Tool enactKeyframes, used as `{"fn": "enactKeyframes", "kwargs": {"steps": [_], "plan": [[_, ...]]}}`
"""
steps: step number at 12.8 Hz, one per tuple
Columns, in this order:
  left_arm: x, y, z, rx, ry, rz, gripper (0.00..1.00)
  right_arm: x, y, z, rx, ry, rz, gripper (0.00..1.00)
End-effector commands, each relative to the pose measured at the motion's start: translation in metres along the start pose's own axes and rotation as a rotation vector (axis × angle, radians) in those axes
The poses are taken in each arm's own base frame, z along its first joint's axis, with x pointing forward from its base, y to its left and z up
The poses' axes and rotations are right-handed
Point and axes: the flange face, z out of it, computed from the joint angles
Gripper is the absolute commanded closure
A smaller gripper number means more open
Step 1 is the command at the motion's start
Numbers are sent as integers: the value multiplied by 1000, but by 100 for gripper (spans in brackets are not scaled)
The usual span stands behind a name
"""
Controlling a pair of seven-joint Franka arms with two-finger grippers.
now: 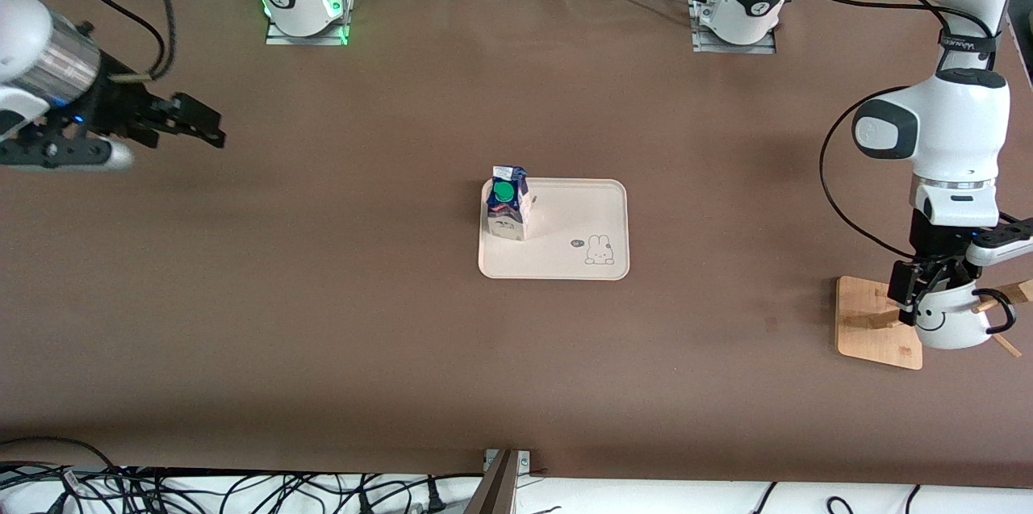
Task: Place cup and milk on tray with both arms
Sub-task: 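Grasp the white mug on the wooden stand with the left gripper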
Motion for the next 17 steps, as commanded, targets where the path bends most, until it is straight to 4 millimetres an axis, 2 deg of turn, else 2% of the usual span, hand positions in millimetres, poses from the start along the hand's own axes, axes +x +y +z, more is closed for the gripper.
{"fn": "enactKeyframes", "kwargs": {"steps": [1, 2, 4, 8, 9, 10, 11, 12, 14, 15, 17], "plan": [[7, -10, 7, 15, 18, -12, 0, -29, 16, 5, -58, 22, -68, 0], [7, -10, 7, 15, 18, -12, 0, -28, 17, 3, -68, 26, -73, 0], [5, -10, 7, 16, 13, -11, 39, -24, 26, 4, -68, 25, -58, 0], [-3, -3, 9, 7, -2, -30, 95, -17, 26, -13, -59, 62, -48, 0], [-4, 1, 8, 2, -3, -37, 99, -17, 19, -18, -69, 73, -58, 0], [-5, 3, 8, -2, -5, -47, 100, -15, 19, -18, -84, 81, -58, 0], [-8, 9, 8, -11, -9, -57, 100, -6, 21, -4, -91, 57, -51, 0], [-11, 15, 7, -21, -16, -70, 100, -5, 18, -4, -90, 60, -54, 0], [-17, 37, 5, -56, -25, -94, 100, -4, 17, -7, -91, 70, -54, 0], [-17, 39, 4, -59, -27, -107, 100, -4, 20, -8, -93, 70, -50, 0], [-19, 57, -1, -89, -31, -132, 100, -3, 20, -7, -93, 68, -50, 0]]}}
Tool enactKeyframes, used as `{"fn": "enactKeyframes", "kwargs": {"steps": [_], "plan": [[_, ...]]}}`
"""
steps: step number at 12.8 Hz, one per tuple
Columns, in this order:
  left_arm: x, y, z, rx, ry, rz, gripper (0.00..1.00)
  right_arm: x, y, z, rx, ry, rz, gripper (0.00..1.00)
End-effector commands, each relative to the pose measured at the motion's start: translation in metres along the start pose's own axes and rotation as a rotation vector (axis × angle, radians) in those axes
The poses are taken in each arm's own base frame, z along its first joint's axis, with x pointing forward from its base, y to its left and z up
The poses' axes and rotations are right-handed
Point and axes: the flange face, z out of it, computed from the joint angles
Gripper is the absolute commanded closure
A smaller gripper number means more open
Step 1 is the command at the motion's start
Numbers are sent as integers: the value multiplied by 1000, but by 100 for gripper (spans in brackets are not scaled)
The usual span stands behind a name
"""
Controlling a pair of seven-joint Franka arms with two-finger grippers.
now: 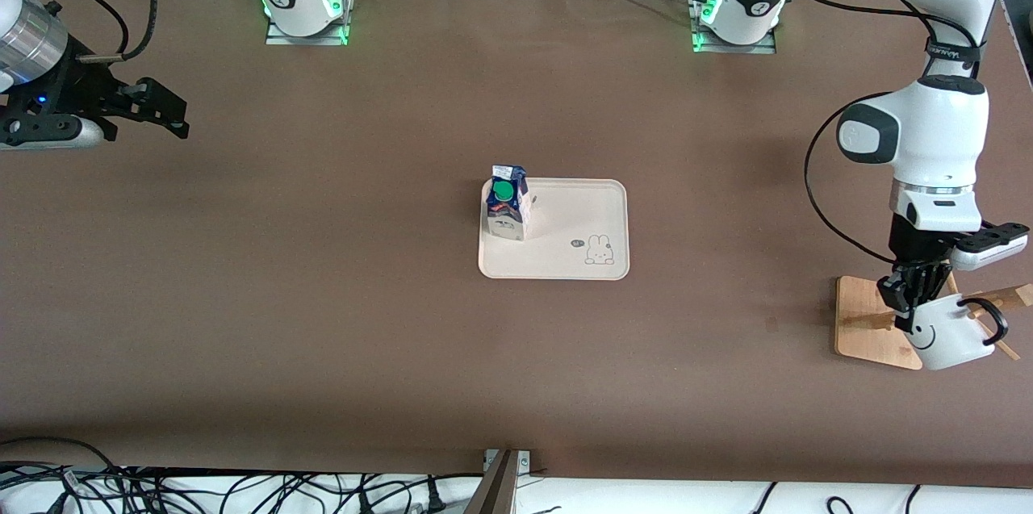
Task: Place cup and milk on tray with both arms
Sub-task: 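Grasp the white mug on the wooden stand with the left gripper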
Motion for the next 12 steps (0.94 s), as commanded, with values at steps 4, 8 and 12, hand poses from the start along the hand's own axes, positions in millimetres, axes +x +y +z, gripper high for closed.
{"fn": "enactKeyframes", "kwargs": {"steps": [4, 8, 12], "plan": [[1, 37, -22, -61, -23, -45, 100, 2, 2, -6, -15, 11, -5, 0], [11, 62, -54, -89, -200, -17, 100, 3, 2, -6, -14, 14, -5, 0], [17, 117, -83, -75, -638, 130, 100, 3, 2, -6, -14, 16, -5, 0]]}}
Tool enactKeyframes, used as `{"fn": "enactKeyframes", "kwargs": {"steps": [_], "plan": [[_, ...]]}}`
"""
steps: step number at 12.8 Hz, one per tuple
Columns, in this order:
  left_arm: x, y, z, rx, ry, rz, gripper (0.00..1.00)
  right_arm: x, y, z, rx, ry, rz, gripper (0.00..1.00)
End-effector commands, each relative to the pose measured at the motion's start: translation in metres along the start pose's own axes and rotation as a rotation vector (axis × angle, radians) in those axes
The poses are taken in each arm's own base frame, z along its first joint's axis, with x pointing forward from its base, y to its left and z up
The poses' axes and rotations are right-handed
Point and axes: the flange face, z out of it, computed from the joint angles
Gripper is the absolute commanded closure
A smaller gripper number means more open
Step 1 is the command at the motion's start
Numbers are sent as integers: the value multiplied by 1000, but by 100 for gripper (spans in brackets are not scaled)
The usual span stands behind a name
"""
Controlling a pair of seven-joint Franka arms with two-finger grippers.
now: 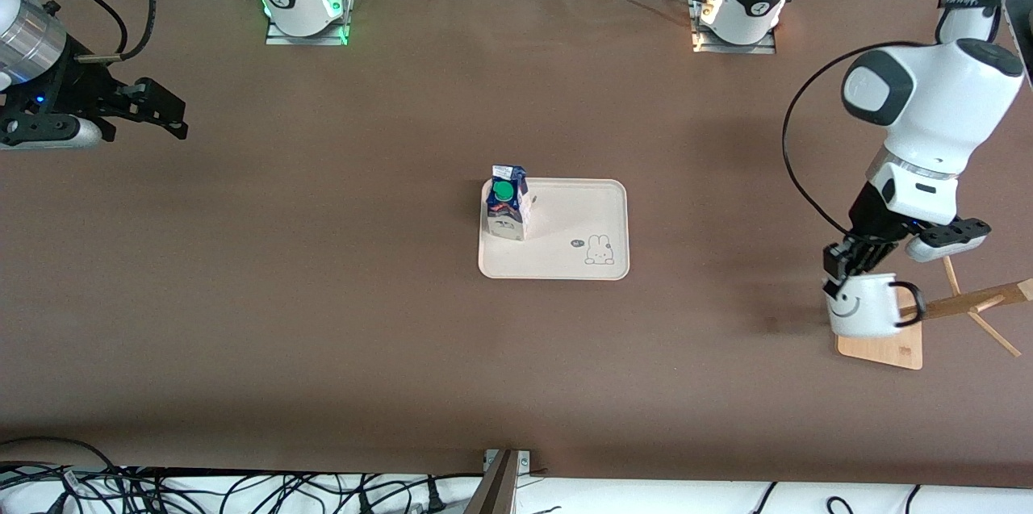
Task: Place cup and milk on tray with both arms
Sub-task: 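Lift the mug off the stand and carry it toward the tray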
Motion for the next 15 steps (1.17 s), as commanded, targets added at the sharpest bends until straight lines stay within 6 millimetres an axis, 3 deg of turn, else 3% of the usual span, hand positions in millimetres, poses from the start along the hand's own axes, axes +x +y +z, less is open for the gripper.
{"fn": "enactKeyframes", "kwargs": {"steps": [1, 3, 6, 10, 15], "plan": [[-5, 44, -19, 37, -198, 110, 100, 2, 1, -6, -13, 11, -6, 0], [-11, 48, -17, 48, -234, 91, 100, 2, 1, -6, -13, 11, -6, 0], [-25, 43, 2, 75, -336, 110, 100, 2, 1, -6, -13, 13, -6, 0], [-36, 52, 17, 139, -455, 502, 100, 2, 0, -6, -13, 13, -7, 0], [-60, 119, 21, 160, -674, 624, 100, 3, 1, -5, -13, 11, -4, 0]]}}
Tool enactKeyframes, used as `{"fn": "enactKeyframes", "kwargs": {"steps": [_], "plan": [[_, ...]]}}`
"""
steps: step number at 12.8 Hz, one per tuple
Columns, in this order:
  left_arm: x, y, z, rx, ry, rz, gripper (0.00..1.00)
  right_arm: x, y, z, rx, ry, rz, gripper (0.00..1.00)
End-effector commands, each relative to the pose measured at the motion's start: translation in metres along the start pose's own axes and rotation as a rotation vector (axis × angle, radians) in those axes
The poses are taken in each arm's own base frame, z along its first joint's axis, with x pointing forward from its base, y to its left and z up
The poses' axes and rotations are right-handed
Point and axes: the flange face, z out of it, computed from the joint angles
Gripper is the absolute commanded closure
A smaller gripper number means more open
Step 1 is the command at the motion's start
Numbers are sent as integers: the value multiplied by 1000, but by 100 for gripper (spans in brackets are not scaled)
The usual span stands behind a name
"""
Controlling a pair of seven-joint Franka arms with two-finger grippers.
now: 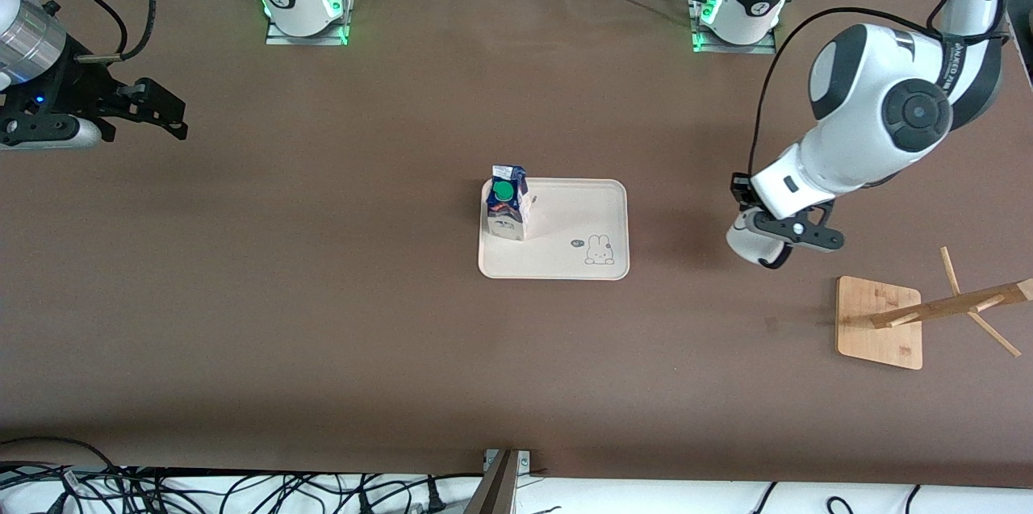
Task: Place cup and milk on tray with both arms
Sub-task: 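Lift the mug off the stand and carry it toward the tray, then lower the mug onto the tray beside the carton with the left gripper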
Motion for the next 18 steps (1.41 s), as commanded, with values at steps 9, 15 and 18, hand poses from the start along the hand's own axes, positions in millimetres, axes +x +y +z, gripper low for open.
{"fn": "enactKeyframes", "kwargs": {"steps": [9, 15, 18], "plan": [[41, 149, 86, 83, -210, -70, 100, 4, 6, -2, -14, 7, 5, 0], [48, 202, 126, 108, -236, -161, 100, 5, 6, -2, -14, 9, 5, 0], [52, 213, 130, 99, -230, -172, 100, 5, 6, -2, -14, 12, 3, 0]]}}
